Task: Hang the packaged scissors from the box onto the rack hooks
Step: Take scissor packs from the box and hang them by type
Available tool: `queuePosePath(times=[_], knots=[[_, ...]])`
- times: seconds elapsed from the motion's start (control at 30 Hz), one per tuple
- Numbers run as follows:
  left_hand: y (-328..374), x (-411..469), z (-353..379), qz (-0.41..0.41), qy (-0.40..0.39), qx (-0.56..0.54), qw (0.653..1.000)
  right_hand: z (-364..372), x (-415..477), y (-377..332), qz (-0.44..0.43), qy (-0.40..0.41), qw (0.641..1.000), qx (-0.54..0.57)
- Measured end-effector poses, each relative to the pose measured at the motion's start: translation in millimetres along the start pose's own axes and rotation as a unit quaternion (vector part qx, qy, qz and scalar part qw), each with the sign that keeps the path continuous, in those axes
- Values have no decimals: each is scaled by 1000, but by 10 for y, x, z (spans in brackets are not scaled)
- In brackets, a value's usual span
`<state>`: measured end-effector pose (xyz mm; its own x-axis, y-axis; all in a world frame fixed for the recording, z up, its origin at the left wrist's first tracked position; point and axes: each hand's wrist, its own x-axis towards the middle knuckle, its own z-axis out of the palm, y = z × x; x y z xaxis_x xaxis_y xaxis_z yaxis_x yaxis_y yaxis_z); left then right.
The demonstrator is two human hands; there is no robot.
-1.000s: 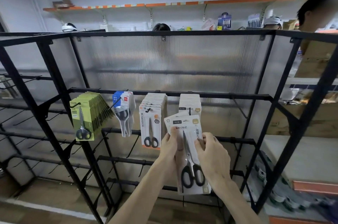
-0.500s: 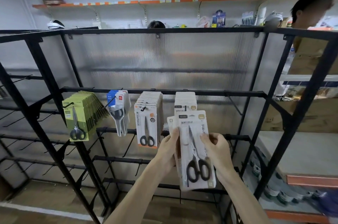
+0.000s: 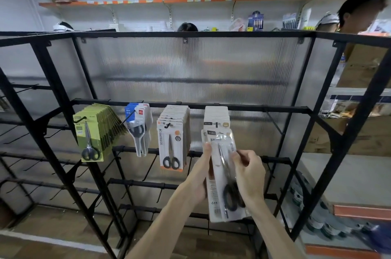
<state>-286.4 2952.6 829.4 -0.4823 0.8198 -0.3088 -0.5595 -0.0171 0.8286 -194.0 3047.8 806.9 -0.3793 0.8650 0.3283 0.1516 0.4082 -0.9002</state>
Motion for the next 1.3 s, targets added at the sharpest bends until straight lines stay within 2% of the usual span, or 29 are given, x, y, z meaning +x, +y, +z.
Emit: queuePosePath(times=[0.1, 0.17, 0.3, 0.37, 0.43, 0.47, 0.53, 0.67, 0.8, 0.9, 1.0, 1.1, 1.17, 1.3], knots=[[-5, -33, 12, -8, -23, 19, 1000, 25, -58, -7, -69, -5, 992, -108], [25, -64, 10, 5, -32, 27, 999, 21, -70, -34, -79, -22, 990, -118], [62, -65, -24, 44, -46, 51, 997, -5, -39, -100, 24, -159, 986, 40], [35, -45, -60, 46, -56, 56, 996, -26, -52, -145, 35, -232, 972, 2], [4, -30, -92, 48, -77, 48, 995, -62, -77, -194, 28, -266, 962, -52], [-4, -41, -90, 49, -78, 47, 995, -95, -63, -207, 38, -266, 962, -46], [-15, -46, -102, 60, -69, 50, 995, -164, -35, -205, 60, -259, 963, 33], [-31, -13, -150, 78, -63, 50, 994, -267, -73, -162, 58, -259, 958, 107], [-50, 97, -169, 86, 18, 87, 992, -332, -90, -176, 88, -185, 956, 208], [-80, 146, -180, 104, 81, 138, 982, -332, -129, -181, 133, -116, 955, 237], [-98, 145, -169, 135, 105, 182, 968, -319, -151, -184, 149, -67, 956, 244], [-143, 112, -119, 169, 102, 212, 957, -234, -212, -292, 58, -67, 987, 132], [-198, 83, -59, 200, 92, 222, 950, -86, -335, -359, 32, -90, 989, 112], [-239, -1, -55, 215, 82, 189, 955, 58, -471, -390, 111, -206, 950, 206]])
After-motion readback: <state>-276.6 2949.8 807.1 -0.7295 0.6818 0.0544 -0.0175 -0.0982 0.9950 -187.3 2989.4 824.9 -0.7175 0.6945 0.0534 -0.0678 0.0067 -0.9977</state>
